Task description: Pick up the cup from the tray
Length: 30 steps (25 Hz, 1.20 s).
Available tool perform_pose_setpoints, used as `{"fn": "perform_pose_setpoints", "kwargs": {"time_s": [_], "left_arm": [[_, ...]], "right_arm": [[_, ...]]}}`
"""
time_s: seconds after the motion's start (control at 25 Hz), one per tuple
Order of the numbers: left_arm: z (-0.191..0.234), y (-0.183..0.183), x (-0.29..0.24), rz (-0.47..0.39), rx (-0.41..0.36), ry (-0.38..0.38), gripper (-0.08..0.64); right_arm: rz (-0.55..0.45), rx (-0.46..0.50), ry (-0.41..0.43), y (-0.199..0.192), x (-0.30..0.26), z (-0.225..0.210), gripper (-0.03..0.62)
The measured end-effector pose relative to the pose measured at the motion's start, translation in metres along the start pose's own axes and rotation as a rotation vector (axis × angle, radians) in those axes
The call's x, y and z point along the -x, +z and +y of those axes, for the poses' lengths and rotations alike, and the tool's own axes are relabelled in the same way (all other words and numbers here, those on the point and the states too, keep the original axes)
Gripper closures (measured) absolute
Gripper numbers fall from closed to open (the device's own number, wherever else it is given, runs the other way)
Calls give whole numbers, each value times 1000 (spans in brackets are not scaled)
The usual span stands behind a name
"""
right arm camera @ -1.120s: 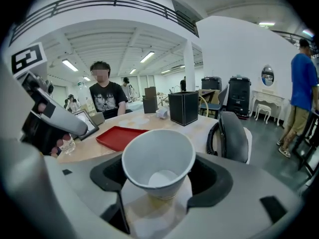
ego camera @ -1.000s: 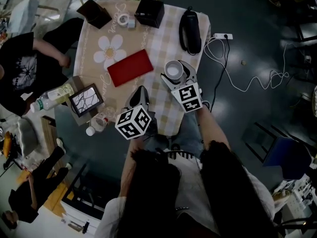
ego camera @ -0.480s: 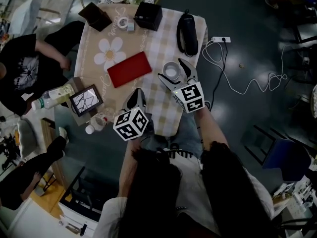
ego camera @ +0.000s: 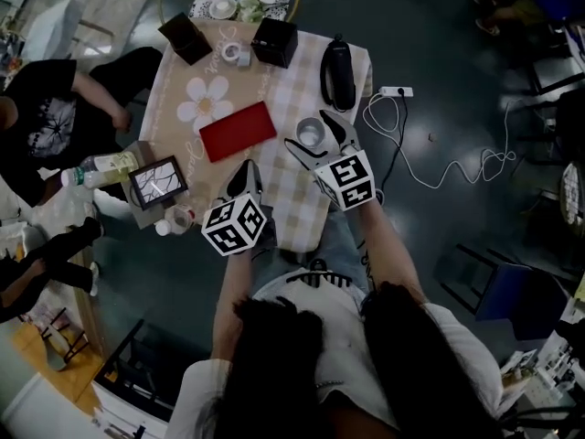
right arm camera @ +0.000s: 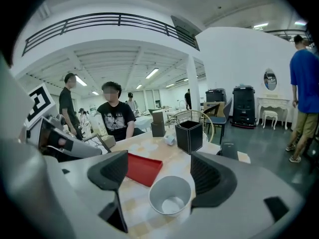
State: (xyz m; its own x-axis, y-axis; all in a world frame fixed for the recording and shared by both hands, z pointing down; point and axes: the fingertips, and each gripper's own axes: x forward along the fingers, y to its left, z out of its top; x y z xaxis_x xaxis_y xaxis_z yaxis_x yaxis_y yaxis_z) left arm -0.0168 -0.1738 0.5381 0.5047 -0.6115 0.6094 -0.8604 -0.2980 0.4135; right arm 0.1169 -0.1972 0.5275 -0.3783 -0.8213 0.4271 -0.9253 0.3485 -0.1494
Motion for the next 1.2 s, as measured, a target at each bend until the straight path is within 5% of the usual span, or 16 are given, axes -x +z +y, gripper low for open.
{"fn": "perform_pose_setpoints", "kwargs": {"time_s": [0.32,0.6,0.72,1.2], "left_arm": [[4,3,20,-26,-14,8,554],[4,3,40,-53,-24,-5,554],[2,3,48,-60,-48,-15,554],[6,-16,73,-36,-158,-12,554]], "right_arm": [[-75,-61,87,26,25,40,222],[-30,-28,76,20,36,76,418],[-31,-53,33,20,38,81,572],[92,69,-50,-4,48,115,585]]}}
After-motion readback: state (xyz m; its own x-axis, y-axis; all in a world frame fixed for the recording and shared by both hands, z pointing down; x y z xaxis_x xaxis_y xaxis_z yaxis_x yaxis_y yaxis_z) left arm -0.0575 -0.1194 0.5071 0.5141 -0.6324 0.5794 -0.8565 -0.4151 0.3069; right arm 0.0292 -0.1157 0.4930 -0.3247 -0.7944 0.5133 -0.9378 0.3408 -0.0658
